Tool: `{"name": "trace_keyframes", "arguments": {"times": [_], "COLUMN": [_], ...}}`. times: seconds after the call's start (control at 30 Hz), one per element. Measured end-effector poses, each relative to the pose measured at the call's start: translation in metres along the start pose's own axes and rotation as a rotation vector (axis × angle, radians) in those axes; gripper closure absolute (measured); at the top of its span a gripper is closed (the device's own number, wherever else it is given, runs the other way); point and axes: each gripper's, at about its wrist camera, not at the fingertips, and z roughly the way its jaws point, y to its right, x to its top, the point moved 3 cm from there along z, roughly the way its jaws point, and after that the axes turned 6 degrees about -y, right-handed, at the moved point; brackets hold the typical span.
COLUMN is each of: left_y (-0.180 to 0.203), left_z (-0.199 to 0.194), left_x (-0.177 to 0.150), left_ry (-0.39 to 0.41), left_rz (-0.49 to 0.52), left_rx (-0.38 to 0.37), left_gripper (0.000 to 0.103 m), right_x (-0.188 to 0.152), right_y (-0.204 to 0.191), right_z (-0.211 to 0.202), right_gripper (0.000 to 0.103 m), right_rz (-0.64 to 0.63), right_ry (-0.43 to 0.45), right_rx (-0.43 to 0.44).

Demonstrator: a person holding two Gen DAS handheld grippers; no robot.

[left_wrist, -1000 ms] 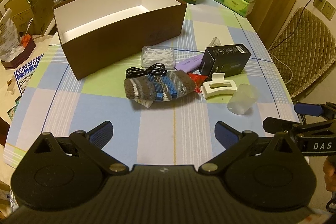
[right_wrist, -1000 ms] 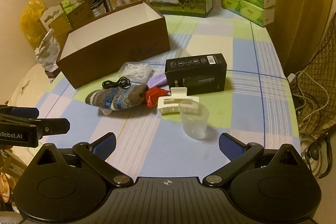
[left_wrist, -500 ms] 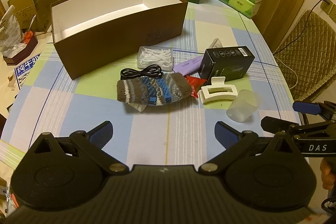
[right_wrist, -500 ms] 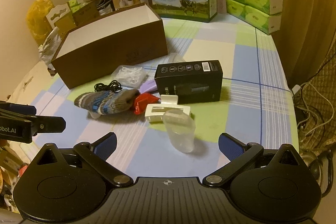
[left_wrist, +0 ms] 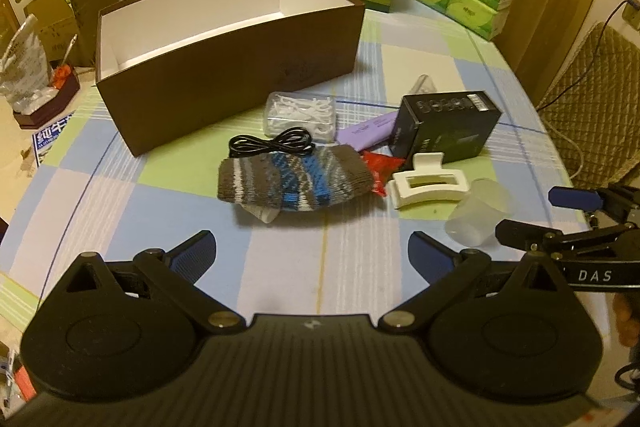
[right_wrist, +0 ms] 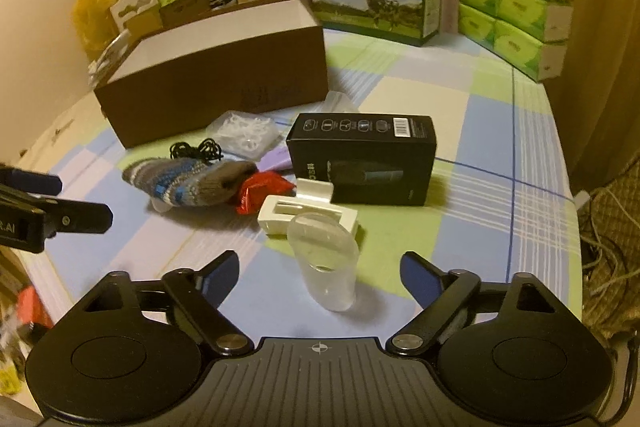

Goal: Organize objects
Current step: 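Move left tool toward knitted sock while right tool approaches clear plastic cup, then close left tool on knitted sock while right tool grasps clear cup, then lift and carry sock with left tool while right tool carries cup to box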

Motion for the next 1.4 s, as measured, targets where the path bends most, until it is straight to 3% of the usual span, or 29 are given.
{"name": "trace_keyframes", "arguments": {"times": [0.3,0.57,0.67,0.73,0.77,1.07,1.2,1.33,1.4], "left_y": [-0.004,0.005,0.01,0.013,0.014,0.017,0.017,0.013,0.008], "left_z": [0.024,0.052,0.064,0.073,0.077,0.109,0.117,0.114,0.106], "left_x": [0.002,0.008,0.011,0.013,0.014,0.024,0.029,0.032,0.035], "left_ry": [0.018,0.026,0.034,0.032,0.03,0.013,0.001,0.008,0.029], "left_rz": [0.078,0.265,0.354,0.412,0.441,0.612,0.646,0.666,0.65], "left_rx": [0.039,0.055,0.074,0.083,0.085,0.074,0.052,0.007,-0.015], "left_gripper": [0.007,0.013,0.014,0.016,0.017,0.029,0.049,0.084,0.091], "right_x": [0.0,0.001,0.002,0.001,0.001,0.001,0.001,0.006,0.011], "right_y": [-0.002,-0.005,-0.007,-0.007,-0.008,-0.005,-0.003,-0.007,-0.013], "right_z": [0.032,0.044,0.05,0.053,0.053,0.039,0.031,0.023,0.018], "right_gripper": [0.027,0.034,0.045,0.064,0.066,0.066,0.066,0.066,0.066], "right_rz": [-0.048,-0.027,-0.026,-0.021,-0.016,0.078,0.13,0.163,0.161], "right_ry": [-0.028,-0.033,-0.046,-0.054,-0.054,-0.038,-0.033,-0.018,-0.005], "right_rx": [-0.017,-0.052,-0.071,-0.082,-0.08,-0.109,-0.12,-0.105,-0.089]}}
